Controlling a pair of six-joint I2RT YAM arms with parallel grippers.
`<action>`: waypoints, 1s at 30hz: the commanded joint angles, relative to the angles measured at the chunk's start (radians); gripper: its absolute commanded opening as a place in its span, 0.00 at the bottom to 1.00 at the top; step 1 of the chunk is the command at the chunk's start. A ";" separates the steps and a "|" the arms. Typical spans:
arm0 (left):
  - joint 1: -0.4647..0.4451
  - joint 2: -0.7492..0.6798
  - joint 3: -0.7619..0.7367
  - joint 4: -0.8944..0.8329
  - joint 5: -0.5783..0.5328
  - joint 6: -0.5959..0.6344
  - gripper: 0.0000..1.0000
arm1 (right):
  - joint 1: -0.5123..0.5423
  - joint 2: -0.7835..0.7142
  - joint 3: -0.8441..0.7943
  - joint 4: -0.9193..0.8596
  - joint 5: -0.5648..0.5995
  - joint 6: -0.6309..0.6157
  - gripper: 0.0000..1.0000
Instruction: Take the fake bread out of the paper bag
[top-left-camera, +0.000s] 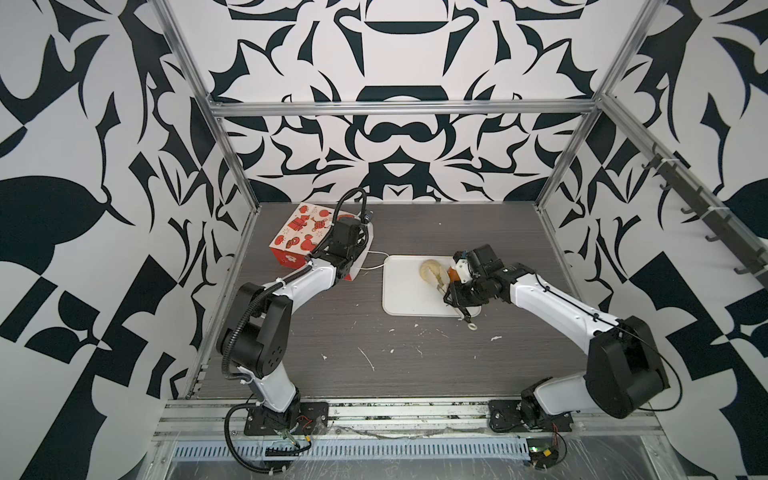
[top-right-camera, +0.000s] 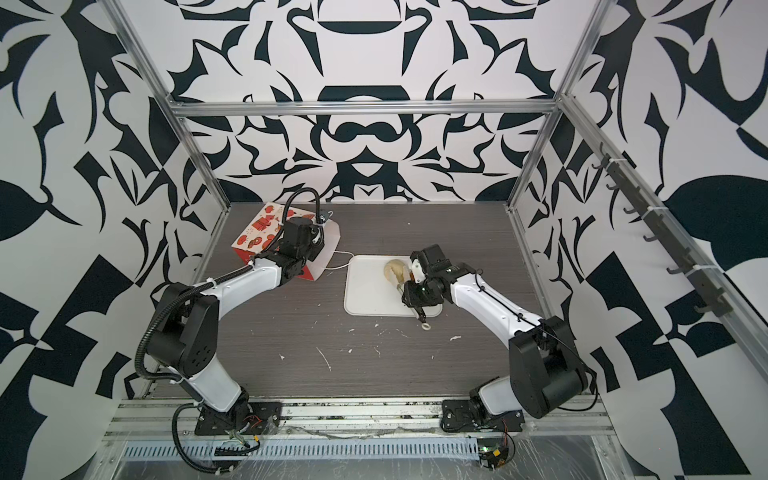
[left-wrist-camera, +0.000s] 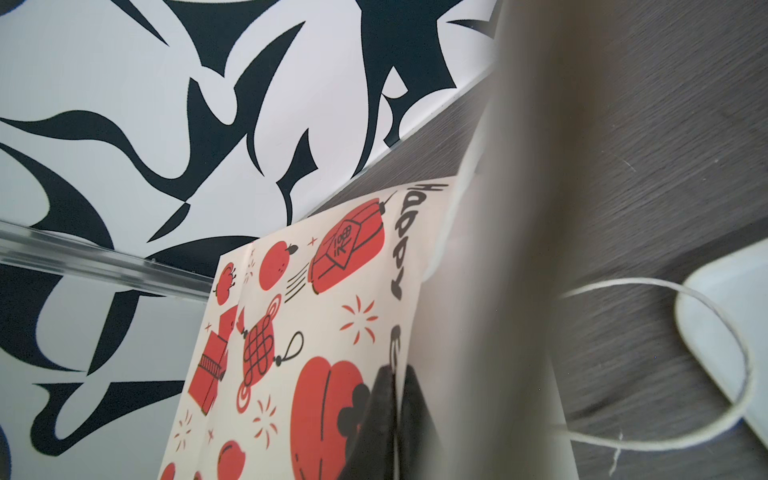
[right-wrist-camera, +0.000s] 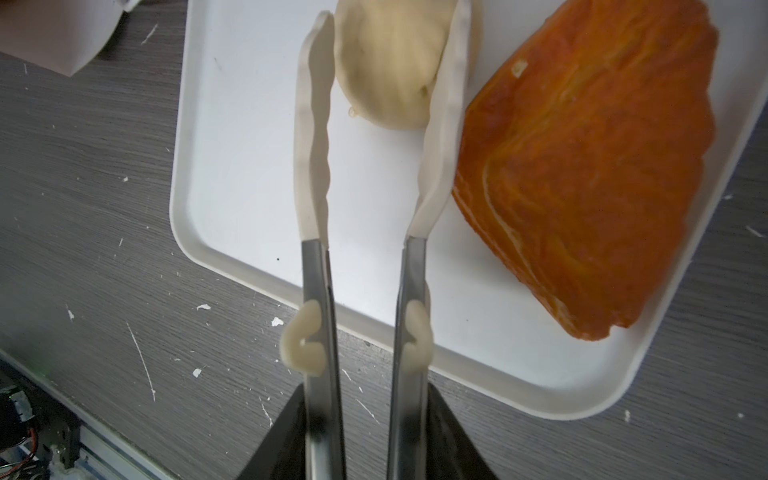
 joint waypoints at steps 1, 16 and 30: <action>0.006 0.012 0.025 0.002 0.004 -0.008 0.07 | -0.003 -0.069 -0.004 0.036 0.009 0.006 0.43; 0.007 -0.005 0.049 -0.024 0.007 -0.008 0.07 | 0.022 -0.125 0.049 0.125 -0.056 -0.011 0.41; 0.006 -0.069 0.042 -0.055 0.064 -0.028 0.07 | 0.198 0.178 0.227 0.504 -0.176 0.060 0.40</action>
